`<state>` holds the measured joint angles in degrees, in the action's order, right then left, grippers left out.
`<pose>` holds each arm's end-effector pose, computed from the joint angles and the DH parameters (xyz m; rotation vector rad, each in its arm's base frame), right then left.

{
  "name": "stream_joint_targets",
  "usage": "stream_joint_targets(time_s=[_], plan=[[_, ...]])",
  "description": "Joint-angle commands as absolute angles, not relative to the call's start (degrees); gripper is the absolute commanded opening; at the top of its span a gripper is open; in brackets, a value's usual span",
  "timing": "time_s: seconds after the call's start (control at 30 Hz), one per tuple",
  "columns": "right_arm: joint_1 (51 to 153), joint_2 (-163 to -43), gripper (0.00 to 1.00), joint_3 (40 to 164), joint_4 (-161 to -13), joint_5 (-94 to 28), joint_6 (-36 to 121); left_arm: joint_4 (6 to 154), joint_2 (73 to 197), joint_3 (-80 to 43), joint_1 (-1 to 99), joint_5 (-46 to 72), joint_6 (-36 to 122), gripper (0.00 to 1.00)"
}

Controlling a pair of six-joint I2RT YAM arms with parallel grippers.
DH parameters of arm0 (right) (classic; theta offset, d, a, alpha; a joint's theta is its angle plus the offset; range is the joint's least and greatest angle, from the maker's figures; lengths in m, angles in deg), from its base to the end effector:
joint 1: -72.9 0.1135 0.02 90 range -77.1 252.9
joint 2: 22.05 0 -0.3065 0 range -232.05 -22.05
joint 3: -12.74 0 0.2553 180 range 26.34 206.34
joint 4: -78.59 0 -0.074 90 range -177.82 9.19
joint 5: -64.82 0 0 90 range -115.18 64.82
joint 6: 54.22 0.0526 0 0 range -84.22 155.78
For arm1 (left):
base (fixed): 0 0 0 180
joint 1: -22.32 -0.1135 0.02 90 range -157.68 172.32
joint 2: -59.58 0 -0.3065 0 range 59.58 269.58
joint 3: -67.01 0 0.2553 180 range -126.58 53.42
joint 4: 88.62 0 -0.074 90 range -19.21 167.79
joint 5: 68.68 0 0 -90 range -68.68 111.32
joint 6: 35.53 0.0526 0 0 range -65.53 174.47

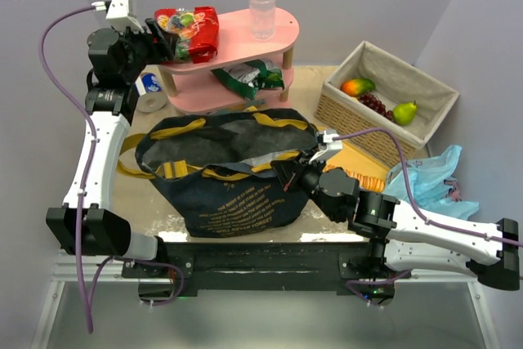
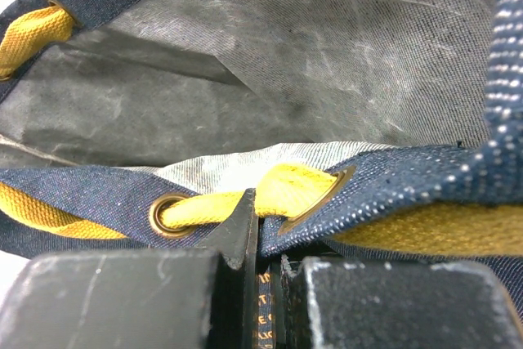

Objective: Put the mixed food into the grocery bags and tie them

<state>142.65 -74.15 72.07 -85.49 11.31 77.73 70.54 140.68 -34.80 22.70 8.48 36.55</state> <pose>0.0986 0.1768 0.3699 0.0591 1.7761 0.8988 0.3366 -0.0139 0.5063 -0.0656 1.5876 -0.4260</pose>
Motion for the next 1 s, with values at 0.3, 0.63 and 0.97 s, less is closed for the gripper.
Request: stream_joint_targets(time_s=[0.3,0.63,0.97], plan=[[142.86,-72.85,0.00,74.23,-82.55,14.81,76.56,85.51,132.89,-28.41,22.32,-1.87,36.88,0.00],[142.86,-72.06,0.00,76.61,-81.22,17.71,73.66,88.87,122.86,-29.19,25.74,-21.46,41.37,0.00],[142.86,-72.94,0.00,78.89,-79.55,17.80,72.95,87.55,118.82,-24.89,38.58,-26.40,47.08,0.00]])
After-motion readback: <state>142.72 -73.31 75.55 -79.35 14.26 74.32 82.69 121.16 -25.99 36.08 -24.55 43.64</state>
